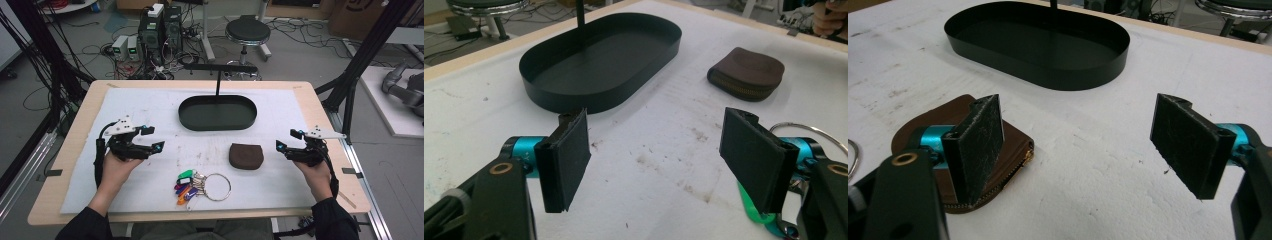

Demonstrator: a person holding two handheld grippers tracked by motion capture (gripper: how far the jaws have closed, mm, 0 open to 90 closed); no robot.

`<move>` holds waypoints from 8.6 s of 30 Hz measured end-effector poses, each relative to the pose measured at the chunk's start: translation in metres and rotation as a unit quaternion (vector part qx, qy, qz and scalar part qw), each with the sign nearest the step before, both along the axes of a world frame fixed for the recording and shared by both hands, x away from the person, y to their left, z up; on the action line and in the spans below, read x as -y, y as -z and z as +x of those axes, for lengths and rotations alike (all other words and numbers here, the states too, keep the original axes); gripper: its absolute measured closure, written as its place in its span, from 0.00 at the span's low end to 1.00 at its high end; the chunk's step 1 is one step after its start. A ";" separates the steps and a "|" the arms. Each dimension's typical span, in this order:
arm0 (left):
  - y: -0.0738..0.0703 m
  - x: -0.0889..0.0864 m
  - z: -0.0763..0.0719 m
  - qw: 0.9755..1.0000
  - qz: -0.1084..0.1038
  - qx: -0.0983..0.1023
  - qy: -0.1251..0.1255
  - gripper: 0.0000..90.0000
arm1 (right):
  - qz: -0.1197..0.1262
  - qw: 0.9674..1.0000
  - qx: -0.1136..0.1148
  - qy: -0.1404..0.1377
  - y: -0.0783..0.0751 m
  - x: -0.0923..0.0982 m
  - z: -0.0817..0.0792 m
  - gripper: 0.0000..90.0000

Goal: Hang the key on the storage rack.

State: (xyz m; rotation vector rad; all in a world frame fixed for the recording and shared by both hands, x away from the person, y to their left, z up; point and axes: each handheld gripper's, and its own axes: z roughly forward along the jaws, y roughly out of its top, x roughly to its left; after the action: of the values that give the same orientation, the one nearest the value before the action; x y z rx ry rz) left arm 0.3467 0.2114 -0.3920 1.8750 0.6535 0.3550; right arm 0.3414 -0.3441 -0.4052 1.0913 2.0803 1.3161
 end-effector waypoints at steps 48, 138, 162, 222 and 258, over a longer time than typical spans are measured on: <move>0.018 0.151 0.002 0.971 0.090 -0.063 0.213 0.59 | -0.003 1.000 0.006 0.027 0.002 0.014 -0.004 0.27; -0.001 0.144 -0.027 0.965 0.108 0.014 0.239 0.96 | -0.003 1.000 0.007 0.020 0.002 0.011 -0.003 0.27; -0.052 0.117 -0.019 0.978 0.041 0.074 0.192 0.96 | -0.002 1.000 0.006 0.024 0.002 0.011 -0.003 0.27; -0.094 0.073 0.142 0.998 0.004 0.060 -0.030 0.96 | -0.001 1.000 0.005 0.025 0.002 0.009 0.000 0.27; -0.080 0.070 0.152 0.995 0.024 0.036 -0.090 0.74 | -0.006 1.000 0.007 0.020 0.003 0.008 0.001 0.27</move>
State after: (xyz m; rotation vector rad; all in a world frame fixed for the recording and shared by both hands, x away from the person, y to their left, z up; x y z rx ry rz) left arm 0.4992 0.1412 -0.3122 1.8450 0.7723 0.5575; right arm 0.3422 -0.3524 -0.4083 1.1101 2.0421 1.2881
